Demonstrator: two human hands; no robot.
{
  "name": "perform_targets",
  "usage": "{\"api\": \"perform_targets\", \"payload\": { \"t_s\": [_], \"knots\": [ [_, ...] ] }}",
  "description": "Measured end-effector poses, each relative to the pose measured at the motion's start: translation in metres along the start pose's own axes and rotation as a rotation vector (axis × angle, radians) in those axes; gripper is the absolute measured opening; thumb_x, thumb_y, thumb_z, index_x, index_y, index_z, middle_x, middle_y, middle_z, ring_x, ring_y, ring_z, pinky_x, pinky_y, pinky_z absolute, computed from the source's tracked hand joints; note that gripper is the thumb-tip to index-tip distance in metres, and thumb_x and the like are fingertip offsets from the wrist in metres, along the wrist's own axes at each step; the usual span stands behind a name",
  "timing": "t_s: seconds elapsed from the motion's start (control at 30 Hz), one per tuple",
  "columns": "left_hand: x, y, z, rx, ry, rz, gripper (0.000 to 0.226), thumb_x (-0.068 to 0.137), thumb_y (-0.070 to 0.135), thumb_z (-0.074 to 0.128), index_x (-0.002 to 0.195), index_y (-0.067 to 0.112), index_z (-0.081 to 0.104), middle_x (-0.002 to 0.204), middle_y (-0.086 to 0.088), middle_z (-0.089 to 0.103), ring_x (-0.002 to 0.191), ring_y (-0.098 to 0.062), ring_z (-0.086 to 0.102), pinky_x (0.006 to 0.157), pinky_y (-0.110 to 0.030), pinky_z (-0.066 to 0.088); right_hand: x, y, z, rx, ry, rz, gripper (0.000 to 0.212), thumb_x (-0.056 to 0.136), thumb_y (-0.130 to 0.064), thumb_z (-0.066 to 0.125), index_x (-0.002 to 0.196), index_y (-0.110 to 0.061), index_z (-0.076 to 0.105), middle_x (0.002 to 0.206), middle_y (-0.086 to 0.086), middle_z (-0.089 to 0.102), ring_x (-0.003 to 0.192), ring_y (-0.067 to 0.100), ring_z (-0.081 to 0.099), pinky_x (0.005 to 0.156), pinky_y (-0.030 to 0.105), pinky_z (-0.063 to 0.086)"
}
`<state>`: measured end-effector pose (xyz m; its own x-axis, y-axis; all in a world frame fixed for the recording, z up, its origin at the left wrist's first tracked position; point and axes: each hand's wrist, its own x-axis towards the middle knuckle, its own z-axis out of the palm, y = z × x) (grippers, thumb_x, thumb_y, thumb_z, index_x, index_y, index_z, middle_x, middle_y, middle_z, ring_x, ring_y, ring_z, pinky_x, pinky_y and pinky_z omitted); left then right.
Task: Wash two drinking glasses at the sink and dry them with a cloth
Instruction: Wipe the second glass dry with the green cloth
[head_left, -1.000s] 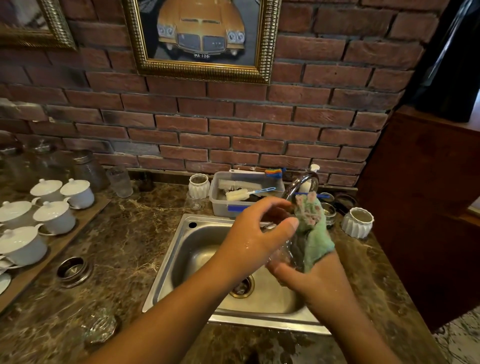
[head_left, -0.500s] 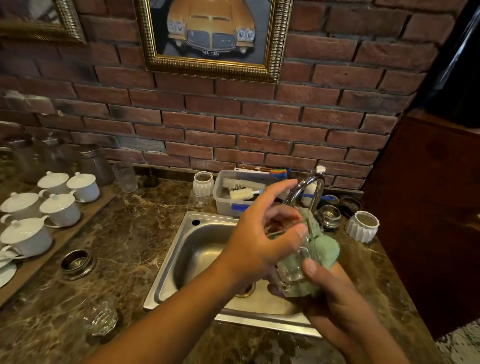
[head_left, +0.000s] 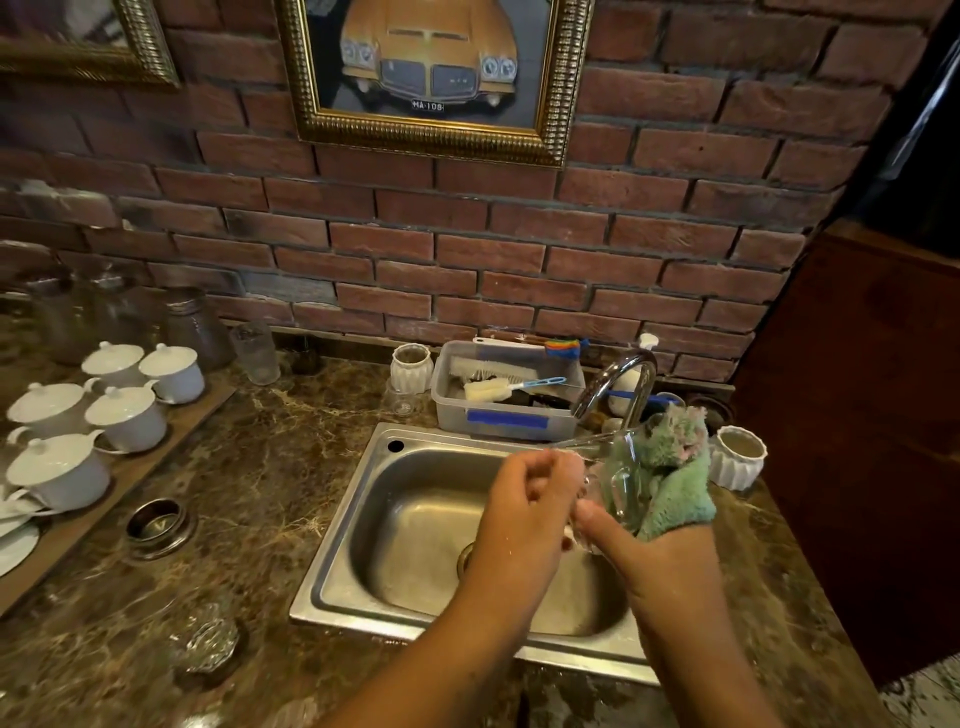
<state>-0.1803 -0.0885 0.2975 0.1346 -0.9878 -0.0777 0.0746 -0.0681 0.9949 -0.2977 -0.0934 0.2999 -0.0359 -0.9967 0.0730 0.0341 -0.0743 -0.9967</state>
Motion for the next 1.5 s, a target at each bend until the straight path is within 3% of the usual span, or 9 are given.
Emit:
{"api": "perform_targets", "payload": {
  "t_s": [0.23, 0.43, 0.6, 0.77, 0.83, 0.97, 1.17, 1.37, 1.5],
  "knots": [
    [-0.002, -0.005, 0.003, -0.296, 0.023, -0.178, 0.044, 0.086, 0.036, 0.074, 0.124, 0.019, 0.06, 0.111, -0.005, 0.074, 0.093, -0.01, 0.073, 0.069, -0.02, 0.057, 0.0, 0.013, 0.0, -0.123, -0.084, 0.028, 0.057, 0.084, -0.001, 0.074, 0.127, -0.033, 0.054, 0.114, -0.012, 0.072, 0.106, -0.001, 0.068, 0.085, 0.018, 0.055],
    [-0.001, -0.013, -0.013, -0.476, 0.066, -0.219, 0.06, 0.073, 0.043, 0.071, 0.123, 0.011, 0.061, 0.109, -0.018, 0.076, 0.097, -0.03, 0.075, 0.07, -0.033, 0.061, 0.004, 0.005, -0.021, -0.094, -0.068, 0.219, 0.033, 0.092, -0.004, 0.064, 0.121, -0.021, 0.062, 0.104, 0.002, 0.076, 0.1, 0.022, 0.071, 0.092, 0.043, 0.057],
    [0.003, -0.026, -0.03, -0.498, 0.063, -0.178, 0.06, 0.075, 0.04, 0.069, 0.126, 0.011, 0.06, 0.109, -0.016, 0.076, 0.096, -0.029, 0.075, 0.073, -0.037, 0.062, 0.016, -0.005, -0.04, -0.372, -0.195, 0.161, 0.061, 0.087, 0.017, 0.053, 0.121, -0.032, 0.064, 0.117, -0.005, 0.07, 0.111, 0.014, 0.065, 0.1, 0.041, 0.051],
    [0.004, -0.039, -0.04, -0.467, 0.097, -0.111, 0.066, 0.074, 0.04, 0.072, 0.132, 0.012, 0.056, 0.099, -0.005, 0.077, 0.087, -0.019, 0.075, 0.072, -0.036, 0.058, 0.015, 0.008, -0.047, -0.018, -0.325, 0.599, 0.035, 0.086, 0.018, 0.048, 0.11, -0.002, 0.064, 0.109, 0.025, 0.071, 0.09, 0.035, 0.071, 0.073, 0.043, 0.06],
    [0.001, -0.043, -0.043, -0.477, 0.093, -0.099, 0.062, 0.075, 0.037, 0.071, 0.129, 0.012, 0.056, 0.091, -0.002, 0.078, 0.081, -0.016, 0.074, 0.073, -0.037, 0.057, 0.006, 0.026, -0.046, 0.244, -0.303, 0.74, 0.051, 0.062, 0.018, 0.063, 0.111, 0.007, 0.063, 0.113, 0.033, 0.069, 0.091, 0.046, 0.072, 0.07, 0.053, 0.061],
    [-0.005, -0.047, -0.047, -0.495, 0.063, -0.098, 0.057, 0.076, 0.033, 0.069, 0.129, 0.015, 0.055, 0.099, -0.005, 0.075, 0.08, -0.015, 0.074, 0.07, -0.034, 0.06, -0.009, 0.05, -0.038, 0.626, -0.178, 0.746, 0.095, 0.024, 0.02, 0.082, 0.117, 0.006, 0.063, 0.121, 0.036, 0.065, 0.109, 0.056, 0.064, 0.087, 0.076, 0.046],
    [-0.01, -0.053, -0.054, -0.438, -0.051, -0.106, 0.066, 0.076, 0.04, 0.079, 0.135, 0.03, 0.054, 0.125, -0.008, 0.072, 0.11, -0.028, 0.071, 0.081, -0.041, 0.061, -0.001, 0.05, -0.023, 0.813, 0.024, 0.676, 0.111, 0.025, -0.013, 0.104, 0.127, 0.001, 0.062, 0.12, 0.025, 0.07, 0.108, 0.043, 0.069, 0.095, 0.059, 0.054],
    [-0.015, -0.056, -0.054, -0.44, -0.165, -0.14, 0.099, 0.049, 0.06, 0.093, 0.136, 0.035, 0.055, 0.12, -0.015, 0.073, 0.115, -0.036, 0.069, 0.098, -0.055, 0.053, 0.009, 0.04, -0.016, 0.881, 0.087, 0.688, 0.066, 0.085, -0.049, 0.067, 0.133, -0.004, 0.059, 0.127, 0.027, 0.066, 0.115, 0.046, 0.065, 0.104, 0.057, 0.047],
    [-0.015, -0.054, -0.056, -0.499, -0.206, -0.165, 0.1, 0.046, 0.056, 0.096, 0.134, 0.03, 0.057, 0.11, -0.013, 0.075, 0.105, -0.035, 0.072, 0.08, -0.052, 0.062, 0.017, 0.027, -0.017, 0.725, 0.179, 0.668, 0.05, 0.083, -0.013, 0.068, 0.131, -0.003, 0.058, 0.119, 0.027, 0.07, 0.101, 0.044, 0.072, 0.076, 0.056, 0.062]
  ]
}}
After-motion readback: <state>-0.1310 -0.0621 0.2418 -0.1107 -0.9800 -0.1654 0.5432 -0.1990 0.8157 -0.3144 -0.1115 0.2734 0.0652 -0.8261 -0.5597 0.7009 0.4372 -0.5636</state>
